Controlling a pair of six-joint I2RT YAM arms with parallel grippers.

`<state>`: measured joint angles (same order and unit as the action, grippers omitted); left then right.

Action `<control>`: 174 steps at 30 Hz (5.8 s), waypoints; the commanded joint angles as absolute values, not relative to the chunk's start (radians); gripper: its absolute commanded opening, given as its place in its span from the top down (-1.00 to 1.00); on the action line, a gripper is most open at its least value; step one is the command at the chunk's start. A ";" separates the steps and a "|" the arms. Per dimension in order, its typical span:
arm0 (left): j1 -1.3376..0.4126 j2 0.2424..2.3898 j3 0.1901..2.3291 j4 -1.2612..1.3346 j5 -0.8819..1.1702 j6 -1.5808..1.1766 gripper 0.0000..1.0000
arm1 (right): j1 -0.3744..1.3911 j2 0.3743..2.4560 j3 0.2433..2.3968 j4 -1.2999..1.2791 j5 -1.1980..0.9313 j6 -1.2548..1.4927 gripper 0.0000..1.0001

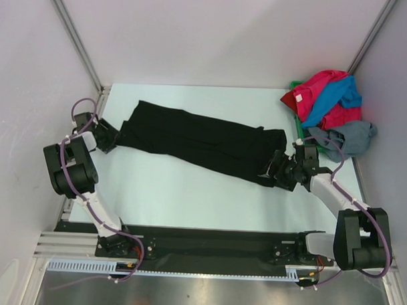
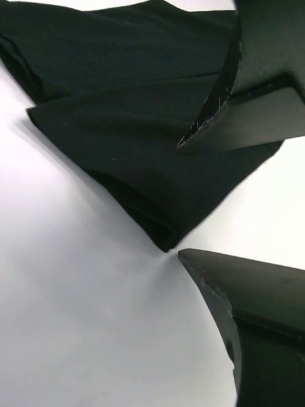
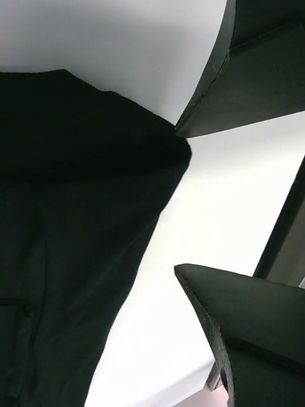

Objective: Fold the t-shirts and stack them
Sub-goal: Fold the tshirt

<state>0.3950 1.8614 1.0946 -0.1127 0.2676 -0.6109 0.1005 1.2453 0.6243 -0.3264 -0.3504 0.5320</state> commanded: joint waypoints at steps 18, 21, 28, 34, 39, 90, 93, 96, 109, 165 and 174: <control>0.400 1.974 1.218 -0.113 0.281 -0.584 0.57 | 0.087 1.318 0.572 -0.175 -0.311 0.529 -0.43; 0.399 1.970 1.220 -0.114 0.282 -0.575 0.62 | 0.089 1.319 0.583 -0.222 -0.278 0.515 -0.41; 0.397 1.974 1.216 -0.115 0.287 -0.568 0.97 | 0.077 1.319 0.587 -0.224 -0.256 0.494 -0.40; 0.399 1.982 1.235 -0.143 0.278 -0.548 0.99 | 0.075 1.374 0.606 -0.199 -0.259 0.502 -0.15; 0.397 1.980 1.246 -0.155 0.262 -0.529 0.99 | 0.075 1.390 0.603 -0.189 -0.244 0.509 0.22; -0.184 1.828 1.146 0.078 0.601 -0.620 0.07 | 0.160 1.796 1.137 -0.089 -0.311 0.546 0.15; -0.286 1.882 1.152 0.162 0.621 -0.659 0.05 | 0.158 1.848 1.147 -0.045 -0.316 0.546 0.10; -0.385 1.940 1.172 0.221 0.609 -0.716 0.05 | 0.160 1.887 1.172 -0.043 -0.324 0.548 0.07; -0.673 2.092 1.301 0.428 0.307 -0.930 0.40 | 0.110 1.795 1.102 -0.075 -0.367 0.569 0.17; -0.937 2.296 1.796 -0.350 -0.347 -0.184 0.70 | 0.067 1.965 1.345 -0.106 -0.342 0.483 -0.22; -0.934 2.252 1.775 -0.339 -0.365 -0.173 0.95 | 0.075 2.046 1.436 -0.130 -0.312 0.454 -0.12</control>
<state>-0.9375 2.2951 1.7626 -0.3431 -0.3244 -0.2058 0.0647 2.0205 1.3781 -0.1154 -0.3405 0.4911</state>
